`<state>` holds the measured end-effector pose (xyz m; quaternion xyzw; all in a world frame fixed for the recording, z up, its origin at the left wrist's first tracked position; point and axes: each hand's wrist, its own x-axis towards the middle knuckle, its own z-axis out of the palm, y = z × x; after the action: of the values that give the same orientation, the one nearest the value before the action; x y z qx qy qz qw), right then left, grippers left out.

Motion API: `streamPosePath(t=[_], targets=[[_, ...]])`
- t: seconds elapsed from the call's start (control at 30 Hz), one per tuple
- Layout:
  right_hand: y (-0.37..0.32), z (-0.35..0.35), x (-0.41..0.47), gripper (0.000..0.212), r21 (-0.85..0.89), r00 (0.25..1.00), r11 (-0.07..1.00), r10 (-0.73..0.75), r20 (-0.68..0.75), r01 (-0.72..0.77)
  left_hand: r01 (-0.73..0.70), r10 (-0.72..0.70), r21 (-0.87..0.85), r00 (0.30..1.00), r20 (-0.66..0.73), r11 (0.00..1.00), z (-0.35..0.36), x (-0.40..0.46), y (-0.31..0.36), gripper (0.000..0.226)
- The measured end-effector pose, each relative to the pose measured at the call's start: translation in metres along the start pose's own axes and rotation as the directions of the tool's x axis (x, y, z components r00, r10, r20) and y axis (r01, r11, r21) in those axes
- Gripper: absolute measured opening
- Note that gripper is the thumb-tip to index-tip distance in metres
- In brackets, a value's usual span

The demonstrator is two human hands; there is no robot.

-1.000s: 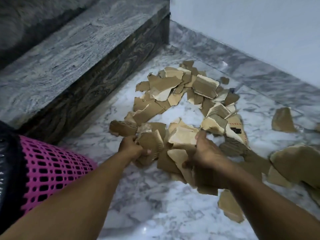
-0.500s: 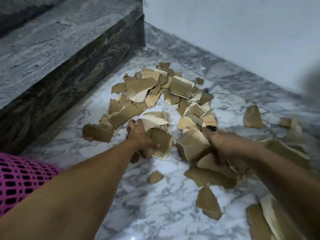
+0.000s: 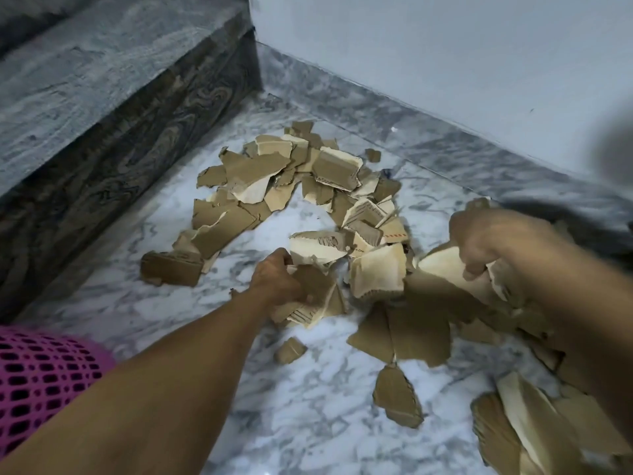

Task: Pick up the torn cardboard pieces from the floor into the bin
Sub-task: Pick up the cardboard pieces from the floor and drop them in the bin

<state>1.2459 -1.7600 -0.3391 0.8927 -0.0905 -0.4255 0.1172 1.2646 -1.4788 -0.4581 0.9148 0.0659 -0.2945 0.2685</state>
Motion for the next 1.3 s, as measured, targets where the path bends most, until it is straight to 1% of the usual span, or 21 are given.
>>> streamPosePath(t=[0.03,0.1,0.17,0.27,0.33,0.4,0.47,0.53,0.57,0.6,0.63,0.7,0.77,0.8,0.87,0.93,1.03,1.07,1.17,1.23,1.3], targets=[[0.006,-0.005,0.0,0.055,0.048,1.0,0.999,0.008,-0.006,-0.007,0.005,-0.004,-0.018,1.0,0.017,1.0,0.0,0.0,-0.001,0.057],[0.011,-0.013,-0.004,0.048,0.186,1.0,0.982,0.023,-0.016,-0.02,0.008,-0.004,-0.068,0.998,0.068,0.998,-0.002,-0.001,-0.003,0.052],[0.012,-0.015,-0.006,0.046,0.316,0.995,0.946,0.089,-0.051,-0.069,0.039,-0.022,-0.13,0.991,0.13,0.991,-0.006,-0.002,-0.001,0.053],[0.012,-0.008,-0.003,0.049,0.409,0.975,0.905,0.182,-0.124,-0.117,0.072,-0.015,-0.285,0.98,0.197,0.956,-0.015,0.003,0.005,0.05],[0.017,0.004,0.008,0.043,0.45,0.959,0.874,0.259,-0.111,-0.184,0.072,0.006,-0.362,0.978,0.209,0.929,-0.022,0.004,0.013,0.037],[0.028,0.017,0.014,0.029,0.594,0.92,0.767,0.377,-0.108,-0.244,0.055,0.034,-0.407,0.977,0.209,0.912,-0.024,0.009,0.027,0.022],[0.037,0.027,0.017,0.021,0.742,0.857,0.61,0.507,-0.097,-0.277,0.051,0.053,-0.454,0.975,0.214,0.889,-0.023,0.013,0.041,0.018],[0.048,0.034,0.016,0.025,0.855,0.793,0.444,0.605,-0.065,-0.269,0.048,0.069,-0.476,0.972,0.225,0.878,-0.016,0.018,0.057,0.019],[0.053,0.038,0.017,0.03,0.896,0.781,0.37,0.623,-0.043,-0.246,0.057,0.068,-0.496,0.97,0.232,0.867,-0.012,0.019,0.064,0.021],[0.056,0.041,0.017,0.035,0.923,0.785,0.314,0.619,-0.02,-0.224,0.071,0.063,-0.522,0.97,0.234,0.85,-0.006,0.021,0.072,0.025],[0.056,0.046,0.016,0.038,0.94,0.814,0.277,0.581,0.002,-0.2,0.092,0.057,-0.547,0.967,0.25,0.832,0.002,0.022,0.079,0.03],[0.05,0.059,0.015,0.042,0.959,0.883,0.233,0.467,0.037,-0.163,0.106,0.033,-0.557,0.972,0.234,0.824,0.019,0.027,0.096,0.053],[0.044,0.082,0.022,0.052,0.976,0.919,0.153,0.385,0.084,-0.153,0.075,-0.003,-0.434,0.986,0.164,0.898,0.038,0.031,0.11,0.085],[0.042,0.095,0.026,0.058,0.976,0.926,0.154,0.368,0.088,-0.154,0.048,-0.013,-0.315,0.993,0.114,0.948,0.048,0.032,0.116,0.09],[0.032,0.115,0.032,0.064,0.955,0.941,0.239,0.325,0.089,-0.173,0.008,-0.007,-0.127,1.0,0.006,0.992,0.061,0.027,0.123,0.081],[0.025,0.131,0.035,0.076,0.932,0.949,0.319,0.306,0.07,-0.172,-0.022,0.017,-0.106,0.999,-0.05,0.994,0.072,0.026,0.127,0.078],[0.015,0.148,0.035,0.106,0.931,0.941,0.345,0.339,-0.001,-0.123,-0.042,0.033,-0.149,0.998,-0.06,0.988,0.073,0.026,0.126,0.07],[0.013,0.153,0.038,0.105,0.932,0.935,0.348,0.353,-0.034,-0.098,-0.029,0.02,-0.18,0.999,-0.05,0.983,0.071,0.026,0.124,0.068],[0.009,0.158,0.037,0.069,0.944,0.925,0.329,0.356,-0.132,0.008,-0.03,0.022,-0.255,0.999,-0.033,0.967,0.065,0.022,0.118,0.065],[0.011,0.157,0.034,0.063,0.964,0.938,0.259,0.318,-0.137,0.053,-0.021,0.022,-0.3,1.0,-0.002,0.954,0.056,0.018,0.112,0.065],[0.018,0.157,0.029,0.067,0.986,0.964,0.145,0.242,-0.113,0.079,0.012,0.019,-0.369,0.997,0.08,0.93,0.043,0.015,0.103,0.066]])
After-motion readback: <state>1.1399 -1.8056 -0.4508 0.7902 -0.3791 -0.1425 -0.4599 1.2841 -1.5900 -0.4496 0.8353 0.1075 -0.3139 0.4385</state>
